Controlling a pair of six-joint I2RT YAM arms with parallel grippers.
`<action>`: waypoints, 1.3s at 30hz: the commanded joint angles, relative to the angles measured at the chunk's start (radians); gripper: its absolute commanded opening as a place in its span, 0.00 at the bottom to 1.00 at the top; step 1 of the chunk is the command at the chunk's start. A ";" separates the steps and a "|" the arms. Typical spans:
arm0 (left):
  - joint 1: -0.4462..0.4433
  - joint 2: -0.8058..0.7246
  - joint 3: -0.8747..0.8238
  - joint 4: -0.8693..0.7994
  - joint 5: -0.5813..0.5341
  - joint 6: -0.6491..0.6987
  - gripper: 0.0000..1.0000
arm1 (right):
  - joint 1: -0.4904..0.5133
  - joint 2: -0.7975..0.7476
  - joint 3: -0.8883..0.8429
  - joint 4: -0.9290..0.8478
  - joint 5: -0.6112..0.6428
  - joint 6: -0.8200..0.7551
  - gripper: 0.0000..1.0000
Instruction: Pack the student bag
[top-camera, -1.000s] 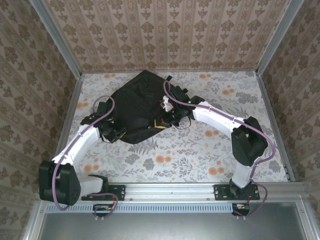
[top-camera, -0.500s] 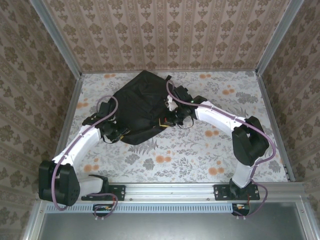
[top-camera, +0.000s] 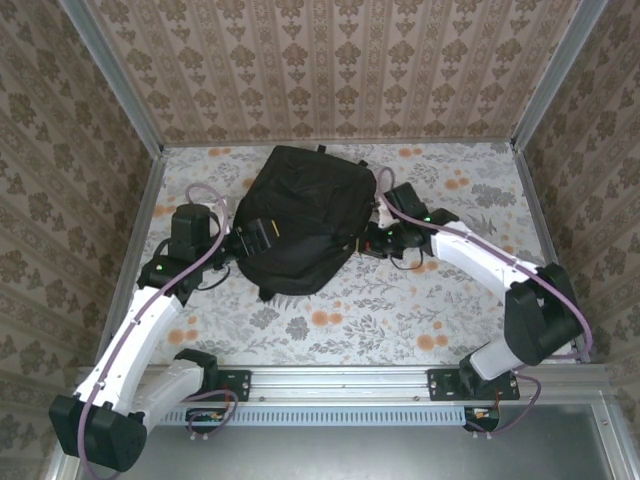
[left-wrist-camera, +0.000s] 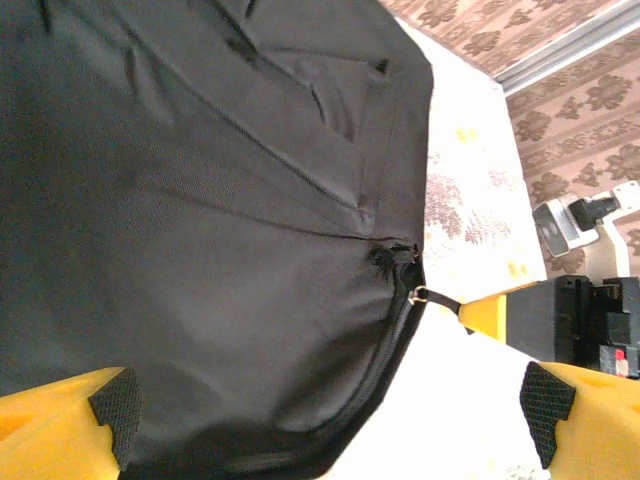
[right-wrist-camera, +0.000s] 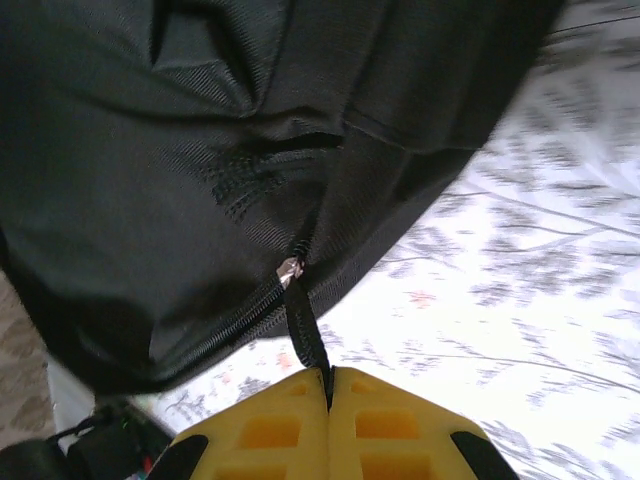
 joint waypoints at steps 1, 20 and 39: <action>0.021 0.011 0.028 0.030 0.027 0.060 1.00 | -0.064 -0.070 -0.066 -0.008 0.072 0.015 0.00; 0.092 0.122 0.069 0.093 -0.191 0.203 1.00 | -0.221 -0.243 -0.160 0.009 0.135 -0.010 0.67; 0.288 0.326 -0.355 0.802 -0.502 0.553 1.00 | -0.218 -0.602 -0.499 0.724 0.776 -0.453 1.00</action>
